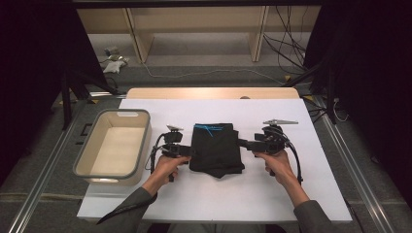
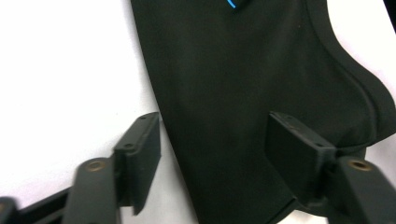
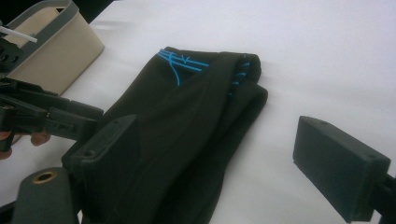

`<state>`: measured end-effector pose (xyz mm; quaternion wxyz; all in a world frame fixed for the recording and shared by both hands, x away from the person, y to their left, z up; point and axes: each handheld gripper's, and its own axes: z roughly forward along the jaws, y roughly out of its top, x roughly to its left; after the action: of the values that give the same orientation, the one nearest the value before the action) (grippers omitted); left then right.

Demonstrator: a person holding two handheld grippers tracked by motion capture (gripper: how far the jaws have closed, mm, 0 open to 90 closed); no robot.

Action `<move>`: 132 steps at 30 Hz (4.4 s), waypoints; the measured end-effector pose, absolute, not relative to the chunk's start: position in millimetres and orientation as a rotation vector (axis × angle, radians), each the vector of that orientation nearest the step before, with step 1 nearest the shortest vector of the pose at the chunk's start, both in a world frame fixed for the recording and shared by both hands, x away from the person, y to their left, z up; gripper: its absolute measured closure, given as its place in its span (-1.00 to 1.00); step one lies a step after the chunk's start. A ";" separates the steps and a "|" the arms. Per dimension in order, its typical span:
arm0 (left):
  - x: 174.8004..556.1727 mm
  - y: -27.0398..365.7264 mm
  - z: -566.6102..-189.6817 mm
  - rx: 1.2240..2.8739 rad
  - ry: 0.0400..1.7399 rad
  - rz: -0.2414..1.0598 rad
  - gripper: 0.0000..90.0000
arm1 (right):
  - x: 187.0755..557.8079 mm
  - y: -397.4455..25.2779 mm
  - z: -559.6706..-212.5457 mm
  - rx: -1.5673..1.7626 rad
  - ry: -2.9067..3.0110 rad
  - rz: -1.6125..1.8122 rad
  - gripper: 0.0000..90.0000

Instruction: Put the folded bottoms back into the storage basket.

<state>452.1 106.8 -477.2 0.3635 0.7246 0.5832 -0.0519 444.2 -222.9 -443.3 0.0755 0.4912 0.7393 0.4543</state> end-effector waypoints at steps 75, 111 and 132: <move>445.7 117.5 -445.4 1.865 1.306 -0.060 0.85 | 485.4 -155.7 -454.0 1.790 2.243 1.269 0.67; 426.1 181.1 -368.6 1.766 1.186 0.013 0.85 | 475.0 -104.7 -385.5 1.616 2.214 1.534 0.67; 412.9 240.7 -346.6 1.718 1.220 0.062 0.85 | 477.9 -46.6 -360.3 1.530 2.270 1.580 0.67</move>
<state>412.9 240.7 -346.6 0.4942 0.7084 0.5033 0.0256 477.9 -46.6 -360.3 -0.0094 0.4840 0.7183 0.4998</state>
